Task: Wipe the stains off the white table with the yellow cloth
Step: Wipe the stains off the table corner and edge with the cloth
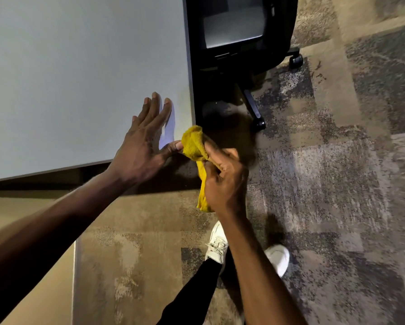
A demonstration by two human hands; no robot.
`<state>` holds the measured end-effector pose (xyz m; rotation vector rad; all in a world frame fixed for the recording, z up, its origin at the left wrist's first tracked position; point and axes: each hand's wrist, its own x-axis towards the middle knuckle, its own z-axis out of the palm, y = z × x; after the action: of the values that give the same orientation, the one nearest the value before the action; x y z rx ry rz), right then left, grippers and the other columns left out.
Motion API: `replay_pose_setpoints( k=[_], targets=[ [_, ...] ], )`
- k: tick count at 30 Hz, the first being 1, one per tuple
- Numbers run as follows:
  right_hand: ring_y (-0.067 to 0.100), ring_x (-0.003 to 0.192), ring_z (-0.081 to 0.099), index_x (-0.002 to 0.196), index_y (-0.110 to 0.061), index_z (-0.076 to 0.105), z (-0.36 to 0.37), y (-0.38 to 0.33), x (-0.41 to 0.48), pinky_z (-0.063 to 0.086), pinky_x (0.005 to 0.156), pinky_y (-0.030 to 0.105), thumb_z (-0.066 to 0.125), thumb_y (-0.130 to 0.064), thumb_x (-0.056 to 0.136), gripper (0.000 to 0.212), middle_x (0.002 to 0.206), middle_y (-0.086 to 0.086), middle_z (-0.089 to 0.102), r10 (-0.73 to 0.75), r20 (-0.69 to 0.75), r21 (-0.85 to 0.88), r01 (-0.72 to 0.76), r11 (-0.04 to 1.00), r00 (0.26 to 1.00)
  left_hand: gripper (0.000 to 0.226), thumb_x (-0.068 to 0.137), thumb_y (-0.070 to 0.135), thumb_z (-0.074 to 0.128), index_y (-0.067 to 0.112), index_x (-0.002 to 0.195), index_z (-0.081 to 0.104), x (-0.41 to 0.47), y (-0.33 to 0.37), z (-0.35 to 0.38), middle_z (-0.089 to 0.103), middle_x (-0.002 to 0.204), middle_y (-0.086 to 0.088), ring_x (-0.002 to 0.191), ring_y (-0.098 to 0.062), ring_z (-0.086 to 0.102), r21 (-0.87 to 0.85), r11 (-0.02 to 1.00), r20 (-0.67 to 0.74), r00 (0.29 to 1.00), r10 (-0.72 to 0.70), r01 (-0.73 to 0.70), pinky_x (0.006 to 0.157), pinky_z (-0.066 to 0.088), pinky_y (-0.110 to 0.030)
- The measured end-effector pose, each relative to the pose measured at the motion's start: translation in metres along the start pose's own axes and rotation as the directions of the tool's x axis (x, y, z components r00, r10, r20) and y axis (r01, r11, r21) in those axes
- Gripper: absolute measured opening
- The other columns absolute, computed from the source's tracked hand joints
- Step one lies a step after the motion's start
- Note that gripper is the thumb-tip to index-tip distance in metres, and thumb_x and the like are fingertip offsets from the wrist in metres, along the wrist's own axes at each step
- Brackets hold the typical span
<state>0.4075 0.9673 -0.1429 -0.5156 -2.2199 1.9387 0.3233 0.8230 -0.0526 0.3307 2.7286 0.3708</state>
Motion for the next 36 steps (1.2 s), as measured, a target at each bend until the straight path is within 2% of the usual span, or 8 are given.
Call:
replay_pose_setpoints(
  k=[3, 9, 12, 19, 25, 27, 31, 36],
  targets=[
    [0.026, 0.106, 0.07, 0.128, -0.01, 0.072, 0.011, -0.01, 0.023, 0.06, 0.095, 0.034, 0.059, 0.007, 0.088, 0.045, 0.119, 0.012, 0.075, -0.034, -0.06, 0.014, 0.034, 0.999, 0.998, 0.096, 0.093, 0.06, 0.051, 0.022, 0.17, 0.009, 0.0, 0.0, 0.001, -0.007, 0.179, -0.001, 0.166, -0.021, -0.008, 0.01, 1.0, 0.004, 1.0, -0.001, 0.001, 0.135, 0.007, -0.057],
    [0.014, 0.088, 0.06, 0.128, -0.019, 0.074, 0.017, -0.015, 0.043, 0.053, 0.083, 0.024, 0.063, 0.005, 0.09, 0.047, 0.094, -0.028, 0.054, -0.063, -0.065, -0.04, 0.061, 0.997, 0.996, 0.096, 0.097, 0.064, 0.055, 0.025, 0.171, 0.008, 0.001, -0.003, 0.003, -0.008, 0.179, 0.0, 0.167, -0.02, -0.008, 0.022, 1.0, -0.002, 1.0, 0.004, -0.004, 0.135, 0.007, -0.057],
    [0.009, 0.09, 0.059, 0.131, -0.021, 0.072, 0.006, -0.007, 0.011, 0.057, 0.087, 0.028, 0.065, -0.001, 0.092, 0.045, 0.099, -0.006, 0.056, -0.007, -0.02, -0.068, 0.005, 0.998, 1.0, 0.095, 0.096, 0.063, 0.054, 0.023, 0.171, 0.01, 0.0, -0.002, 0.001, -0.006, 0.179, -0.002, 0.167, -0.022, -0.008, 0.02, 1.0, -0.007, 1.0, 0.006, -0.006, 0.134, 0.01, -0.06],
    [0.023, 0.095, 0.069, 0.126, -0.019, 0.075, 0.015, -0.016, 0.025, 0.06, 0.089, 0.036, 0.064, 0.003, 0.091, 0.043, 0.097, -0.016, 0.057, 0.042, -0.078, -0.043, -0.045, 0.998, 0.996, 0.096, 0.096, 0.064, 0.052, 0.022, 0.17, 0.009, 0.0, 0.0, 0.001, -0.007, 0.179, -0.002, 0.166, -0.022, -0.009, 0.02, 1.0, 0.006, 1.0, -0.005, 0.004, 0.135, 0.008, -0.059],
    [0.025, 0.097, 0.069, 0.128, -0.018, 0.073, 0.022, -0.02, 0.082, 0.061, 0.093, 0.045, 0.059, 0.009, 0.089, 0.049, 0.11, 0.01, 0.076, -0.034, -0.006, -0.064, 0.033, 0.997, 0.999, 0.097, 0.093, 0.062, 0.051, 0.024, 0.17, 0.008, 0.001, -0.002, 0.0, -0.008, 0.179, -0.001, 0.167, -0.021, -0.009, 0.012, 1.0, 0.008, 1.0, 0.0, 0.0, 0.135, 0.005, -0.055],
    [0.021, 0.096, 0.067, 0.13, -0.014, 0.072, 0.018, -0.014, 0.064, 0.061, 0.096, 0.041, 0.061, 0.008, 0.09, 0.047, 0.112, 0.014, 0.072, 0.013, 0.014, -0.058, -0.013, 0.998, 1.0, 0.095, 0.096, 0.064, 0.053, 0.024, 0.17, 0.008, 0.001, -0.003, 0.001, -0.008, 0.179, -0.001, 0.167, -0.021, -0.01, 0.007, 1.0, 0.004, 1.0, 0.009, -0.009, 0.135, 0.004, -0.055],
    [0.011, 0.091, 0.064, 0.124, -0.009, 0.075, 0.0, -0.001, 0.003, 0.042, 0.083, -0.005, 0.065, 0.007, 0.089, 0.039, 0.106, 0.008, 0.067, 0.017, -0.013, -0.064, -0.018, 0.998, 1.0, 0.098, 0.094, 0.07, 0.047, 0.024, 0.17, 0.008, -0.001, -0.003, 0.0, -0.009, 0.179, -0.003, 0.166, -0.021, -0.011, 0.002, 1.0, 0.008, 1.0, 0.016, -0.016, 0.136, 0.003, -0.055],
    [0.017, 0.097, 0.068, 0.126, -0.01, 0.074, 0.007, -0.016, 0.03, 0.049, 0.089, 0.009, 0.063, 0.009, 0.09, 0.042, 0.114, 0.017, 0.071, 0.021, -0.016, -0.071, -0.022, 0.997, 1.0, 0.103, 0.088, 0.077, 0.039, 0.023, 0.17, 0.006, -0.001, -0.001, -0.001, -0.01, 0.179, -0.003, 0.166, -0.022, -0.012, 0.009, 1.0, 0.016, 1.0, 0.007, -0.007, 0.136, 0.002, -0.052]
  ],
)
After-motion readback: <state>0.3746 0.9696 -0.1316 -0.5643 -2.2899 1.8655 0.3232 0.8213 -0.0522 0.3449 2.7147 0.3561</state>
